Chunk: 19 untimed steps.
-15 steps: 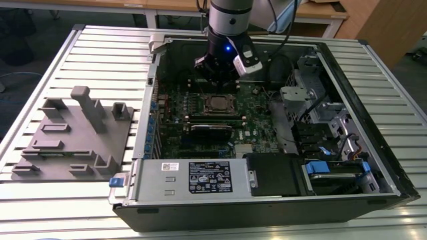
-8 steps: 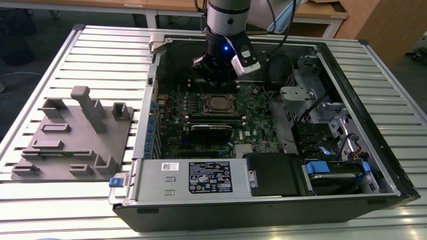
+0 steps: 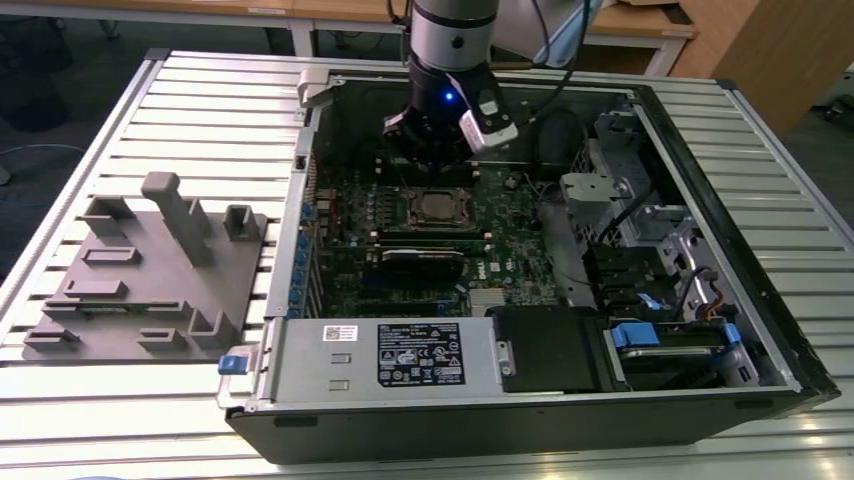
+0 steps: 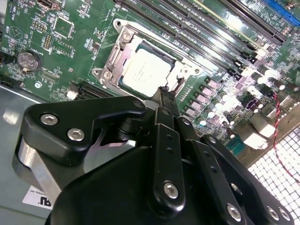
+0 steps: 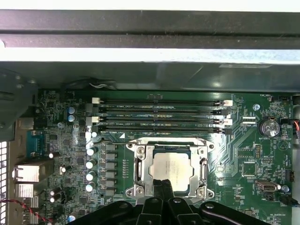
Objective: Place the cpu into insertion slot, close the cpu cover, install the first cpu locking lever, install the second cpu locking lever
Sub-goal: 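Install the first cpu locking lever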
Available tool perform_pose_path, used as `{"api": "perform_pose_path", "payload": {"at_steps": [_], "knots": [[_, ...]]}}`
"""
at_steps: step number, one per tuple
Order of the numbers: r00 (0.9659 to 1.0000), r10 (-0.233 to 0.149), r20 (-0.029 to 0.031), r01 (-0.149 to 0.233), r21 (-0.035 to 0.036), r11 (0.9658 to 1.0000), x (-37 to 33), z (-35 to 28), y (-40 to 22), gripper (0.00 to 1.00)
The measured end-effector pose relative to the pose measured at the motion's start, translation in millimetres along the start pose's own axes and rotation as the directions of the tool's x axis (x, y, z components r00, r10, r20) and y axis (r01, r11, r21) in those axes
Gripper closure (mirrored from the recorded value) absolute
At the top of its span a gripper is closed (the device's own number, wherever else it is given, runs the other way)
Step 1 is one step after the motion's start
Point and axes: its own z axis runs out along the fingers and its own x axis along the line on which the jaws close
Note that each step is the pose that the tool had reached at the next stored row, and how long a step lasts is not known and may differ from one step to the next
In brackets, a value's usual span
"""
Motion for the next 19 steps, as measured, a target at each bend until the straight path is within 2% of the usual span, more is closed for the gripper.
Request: {"api": "perform_pose_path", "payload": {"at_steps": [12, 19], "knots": [[1.0000, 0.000, 0.0000, 0.000, 0.0000, 1.0000, 0.2, -1.6, 0.0, 0.89], [1.0000, 0.000, 0.0000, 0.000, 0.0000, 1.0000, 3.2, -1.6, 0.0, 0.89]]}}
